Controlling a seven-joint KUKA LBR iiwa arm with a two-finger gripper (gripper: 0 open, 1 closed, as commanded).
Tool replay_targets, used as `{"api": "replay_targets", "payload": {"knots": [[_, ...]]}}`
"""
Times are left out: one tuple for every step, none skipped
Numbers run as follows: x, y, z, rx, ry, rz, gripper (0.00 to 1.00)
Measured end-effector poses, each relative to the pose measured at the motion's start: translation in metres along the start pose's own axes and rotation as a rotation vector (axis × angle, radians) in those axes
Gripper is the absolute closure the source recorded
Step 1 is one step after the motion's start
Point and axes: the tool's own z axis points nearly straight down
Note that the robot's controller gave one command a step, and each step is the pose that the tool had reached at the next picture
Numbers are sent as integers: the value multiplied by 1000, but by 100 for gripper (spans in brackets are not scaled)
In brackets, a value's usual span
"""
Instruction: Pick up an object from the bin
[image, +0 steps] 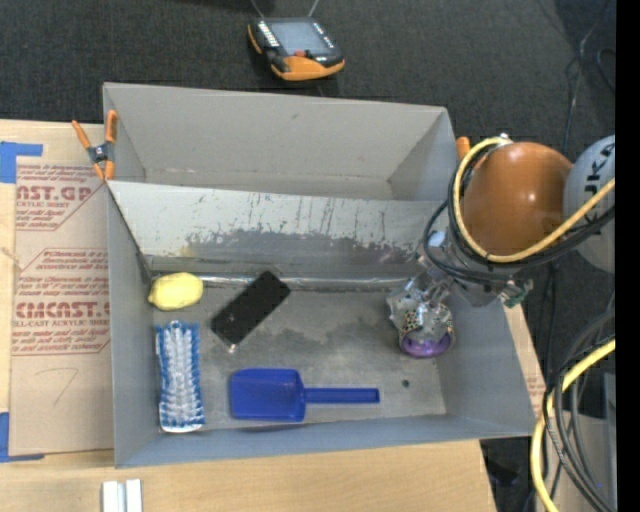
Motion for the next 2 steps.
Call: {"api": "replay_targets", "payload": {"knots": [[0, 0, 0, 0, 0, 0, 100], [-20, -6, -16, -1, -4, 75, 100]]}}
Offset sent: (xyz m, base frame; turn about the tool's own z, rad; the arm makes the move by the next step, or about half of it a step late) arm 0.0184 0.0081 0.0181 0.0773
